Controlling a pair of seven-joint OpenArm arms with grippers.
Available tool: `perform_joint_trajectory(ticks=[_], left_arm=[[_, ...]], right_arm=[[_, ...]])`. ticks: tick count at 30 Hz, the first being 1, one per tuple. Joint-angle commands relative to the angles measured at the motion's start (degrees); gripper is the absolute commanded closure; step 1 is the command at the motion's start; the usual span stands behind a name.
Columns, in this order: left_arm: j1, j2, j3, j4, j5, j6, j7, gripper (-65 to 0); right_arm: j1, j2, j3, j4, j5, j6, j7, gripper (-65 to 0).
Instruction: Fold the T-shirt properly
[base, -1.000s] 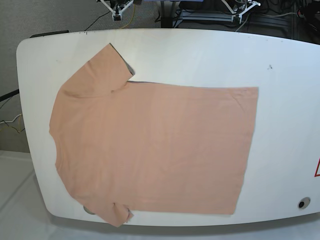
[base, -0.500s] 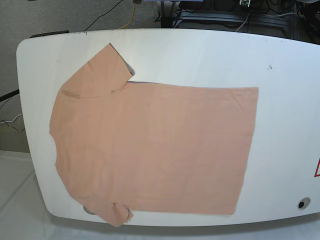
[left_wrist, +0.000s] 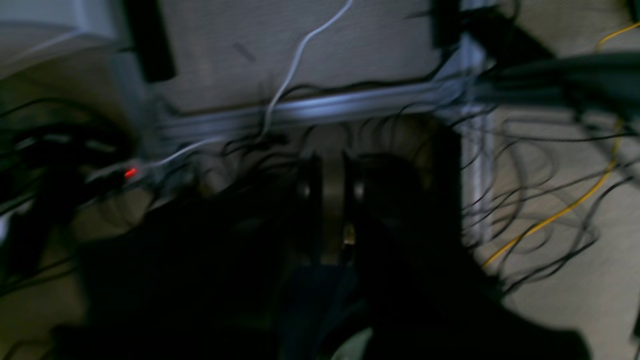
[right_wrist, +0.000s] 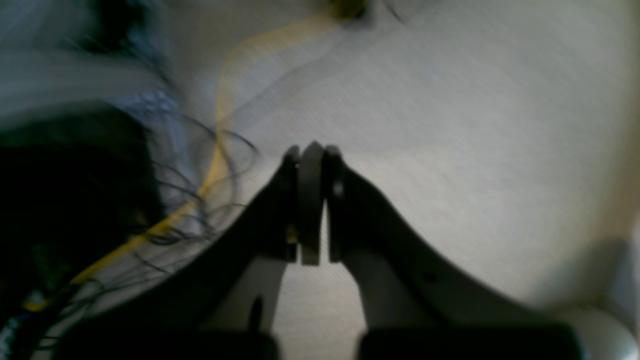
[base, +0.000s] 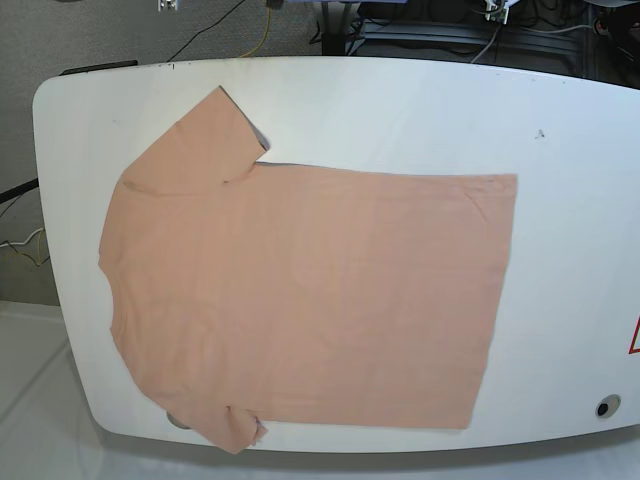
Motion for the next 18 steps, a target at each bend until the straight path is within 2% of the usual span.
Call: perform_joint_trajectory(ticks=[1,7,9,18], left_arm=[[2.65,-0.84,0.08,4.33,0.51,-0.43,-1.99,0.0],[6.89,-1.42,-0.39,11.7,0.74,-0.85,-1.65,0.0],[10.16,-1.75,-1.34,18.33,-0.49,-0.9,-0.98,0.0],[16.77,-2.71,-4.79,33.58,-1.87,-2.06,0.07,0.0]], right_arm=[[-2.05,0.98,0.25,5.32,0.7,0.51,2.37,0.0],[-5.88,1.52,0.75,13.0,1.19,0.51,2.46,0.0],[-8.58,1.18,0.75,18.22,1.12,0.51,2.68,0.0],[-14.26,1.15,1.47,29.63,0.92,0.33,2.36,0.0]])
